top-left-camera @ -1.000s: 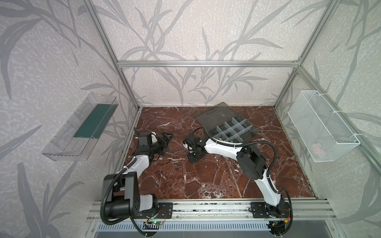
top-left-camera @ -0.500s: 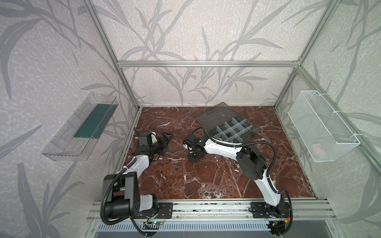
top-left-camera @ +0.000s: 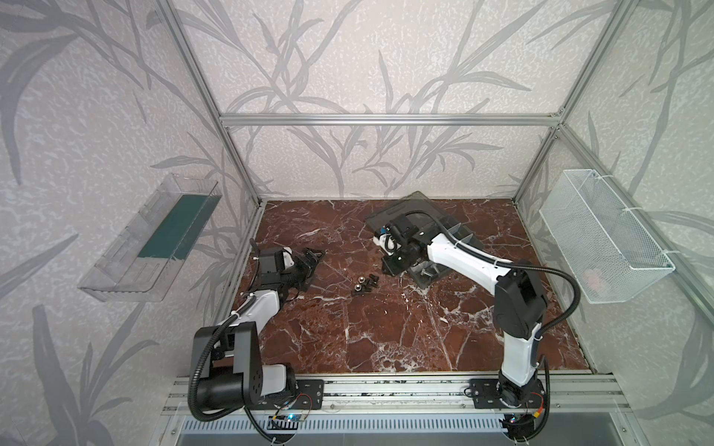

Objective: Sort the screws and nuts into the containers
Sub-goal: 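Carry the black nut with the right gripper to the organizer, then lower the nut into the nut compartment and open the right gripper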

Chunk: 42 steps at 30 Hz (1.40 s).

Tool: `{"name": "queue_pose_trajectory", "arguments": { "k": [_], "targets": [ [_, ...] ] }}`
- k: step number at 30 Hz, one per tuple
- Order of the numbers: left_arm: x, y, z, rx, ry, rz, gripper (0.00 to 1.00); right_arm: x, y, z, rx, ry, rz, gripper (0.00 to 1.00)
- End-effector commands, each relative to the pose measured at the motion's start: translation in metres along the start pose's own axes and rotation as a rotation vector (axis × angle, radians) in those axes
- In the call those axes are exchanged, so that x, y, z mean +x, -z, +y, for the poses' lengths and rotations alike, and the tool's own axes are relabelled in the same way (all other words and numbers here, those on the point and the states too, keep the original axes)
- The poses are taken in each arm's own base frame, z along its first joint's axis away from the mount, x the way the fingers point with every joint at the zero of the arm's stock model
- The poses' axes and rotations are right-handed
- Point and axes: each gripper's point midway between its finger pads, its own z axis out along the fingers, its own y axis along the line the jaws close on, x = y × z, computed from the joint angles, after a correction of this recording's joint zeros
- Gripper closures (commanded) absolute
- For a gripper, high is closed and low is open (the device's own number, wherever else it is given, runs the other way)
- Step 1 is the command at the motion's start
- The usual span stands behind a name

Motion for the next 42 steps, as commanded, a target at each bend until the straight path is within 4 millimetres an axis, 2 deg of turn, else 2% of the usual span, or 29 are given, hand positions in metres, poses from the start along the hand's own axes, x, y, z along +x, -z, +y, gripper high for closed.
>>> {"name": "queue_pose_trajectory", "arguments": {
  "k": [1,6,9,14,20,30,35,37,42],
  "targets": [
    [0.003,0.001,0.003,0.005,0.009,0.010,0.00,0.001,0.015,-0.044,0.095,-0.061,0.005,1.00],
    [0.003,0.001,0.001,0.010,0.007,0.010,0.01,-0.007,0.026,-0.113,0.235,-0.190,-0.034,1.00],
    [0.004,0.001,0.001,0.011,0.010,0.017,0.01,-0.008,0.022,-0.138,0.276,-0.229,-0.021,1.00],
    [0.004,0.003,0.000,0.011,0.009,0.013,0.01,-0.007,0.016,-0.162,0.353,-0.233,0.008,1.00],
    [0.004,0.004,0.000,0.008,0.006,0.010,0.01,0.000,0.009,-0.181,0.425,-0.234,0.048,1.00],
    [0.004,0.004,0.000,0.008,0.005,0.009,0.01,0.010,0.003,-0.200,0.487,-0.245,0.085,1.00],
    [0.003,0.004,0.000,0.009,0.005,0.009,0.01,0.011,-0.001,-0.205,0.497,-0.243,0.098,0.99],
    [0.004,0.003,0.000,0.008,0.005,0.011,0.01,0.011,0.000,-0.207,0.505,-0.242,0.097,0.92],
    [0.003,0.003,0.000,0.008,0.007,0.011,0.01,0.011,-0.003,-0.208,0.500,-0.236,0.105,0.92]
  ]
}}
